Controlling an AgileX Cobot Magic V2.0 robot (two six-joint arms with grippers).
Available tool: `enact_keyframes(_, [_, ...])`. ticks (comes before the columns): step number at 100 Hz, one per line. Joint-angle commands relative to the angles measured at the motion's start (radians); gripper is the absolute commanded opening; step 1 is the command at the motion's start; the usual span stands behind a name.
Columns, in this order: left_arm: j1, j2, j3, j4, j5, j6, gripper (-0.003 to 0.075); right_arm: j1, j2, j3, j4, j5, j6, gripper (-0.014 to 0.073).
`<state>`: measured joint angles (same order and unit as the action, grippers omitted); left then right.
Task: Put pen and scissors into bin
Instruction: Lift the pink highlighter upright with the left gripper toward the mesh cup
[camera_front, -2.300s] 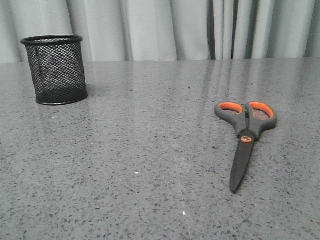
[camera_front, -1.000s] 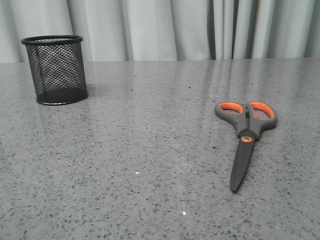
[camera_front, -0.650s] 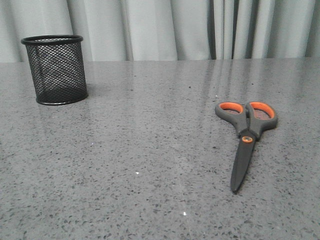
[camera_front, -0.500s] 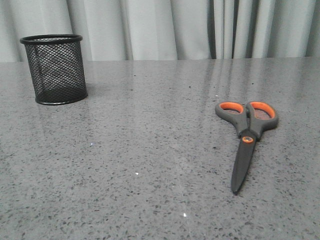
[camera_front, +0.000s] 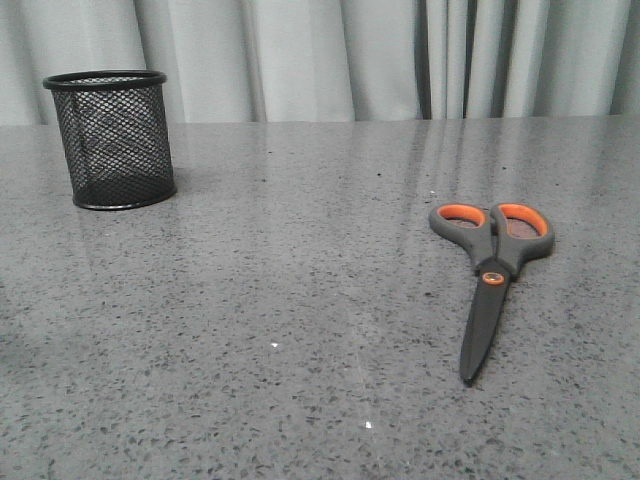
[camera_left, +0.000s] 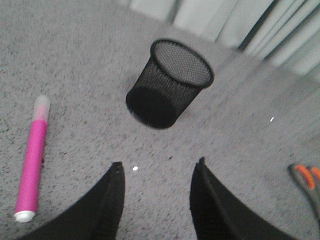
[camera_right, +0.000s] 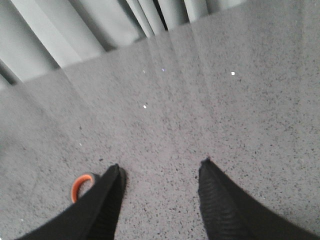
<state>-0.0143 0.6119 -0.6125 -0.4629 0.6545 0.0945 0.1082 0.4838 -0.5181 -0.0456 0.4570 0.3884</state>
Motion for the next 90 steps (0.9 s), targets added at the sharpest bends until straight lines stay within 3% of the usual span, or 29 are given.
enact_keyframes(1, [-0.01,0.163,-0.149,0.088,0.079,-0.03,0.0268,0.017,0.049,-0.063,-0.002,-0.042,-0.03,0.0328])
enact_keyframes(19, [-0.01,0.419,-0.385,0.227,0.282,-0.03,0.0268,0.075,0.052,-0.068,-0.002,-0.035,-0.03,0.0328])
enact_keyframes(34, [-0.007,0.573,-0.503,0.326,0.319,-0.066,0.0268,0.096,0.052,-0.068,-0.002,-0.033,-0.03,0.0328])
enact_keyframes(46, [-0.007,0.672,-0.546,0.399,0.336,-0.084,0.0268,0.096,0.052,-0.068,-0.002,-0.033,-0.03,0.0328])
enact_keyframes(90, [-0.007,0.895,-0.551,0.426,0.356,-0.084,0.0236,0.096,0.052,-0.068,-0.002,-0.029,-0.03,0.0328])
